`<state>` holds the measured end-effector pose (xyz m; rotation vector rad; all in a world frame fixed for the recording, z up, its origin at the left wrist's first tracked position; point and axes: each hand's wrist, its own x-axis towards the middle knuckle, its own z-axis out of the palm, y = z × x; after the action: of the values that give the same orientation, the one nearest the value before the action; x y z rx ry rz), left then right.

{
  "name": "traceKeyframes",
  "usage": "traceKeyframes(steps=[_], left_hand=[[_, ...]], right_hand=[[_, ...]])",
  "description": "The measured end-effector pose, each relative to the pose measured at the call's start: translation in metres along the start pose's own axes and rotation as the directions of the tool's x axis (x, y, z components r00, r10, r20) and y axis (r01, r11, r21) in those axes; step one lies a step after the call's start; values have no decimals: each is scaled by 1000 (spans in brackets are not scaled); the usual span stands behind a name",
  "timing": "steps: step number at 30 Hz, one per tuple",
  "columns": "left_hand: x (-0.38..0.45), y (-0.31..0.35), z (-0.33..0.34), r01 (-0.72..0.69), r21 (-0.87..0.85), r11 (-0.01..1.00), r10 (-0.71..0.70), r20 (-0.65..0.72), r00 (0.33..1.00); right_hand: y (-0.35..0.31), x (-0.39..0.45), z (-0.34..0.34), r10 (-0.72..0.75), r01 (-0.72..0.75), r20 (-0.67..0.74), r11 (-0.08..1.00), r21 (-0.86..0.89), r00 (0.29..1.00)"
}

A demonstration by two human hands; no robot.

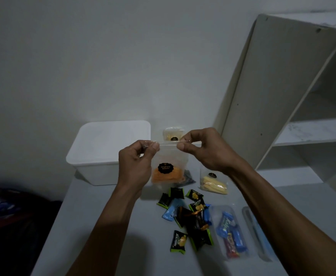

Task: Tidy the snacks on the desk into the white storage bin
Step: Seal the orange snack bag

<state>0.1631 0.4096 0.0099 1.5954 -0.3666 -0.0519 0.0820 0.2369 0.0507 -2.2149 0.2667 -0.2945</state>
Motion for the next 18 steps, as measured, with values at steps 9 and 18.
traceKeyframes(steps=[9,18], left_hand=[[2,3,0,-1,-32,1000,1,7,1000],[4,7,1,-9,-43,999,10,18,1000]], right_hand=[[0,0,-4,101,-85,-81,980,178,992],[2,-3,-2,168,-123,-79,910,395,983]])
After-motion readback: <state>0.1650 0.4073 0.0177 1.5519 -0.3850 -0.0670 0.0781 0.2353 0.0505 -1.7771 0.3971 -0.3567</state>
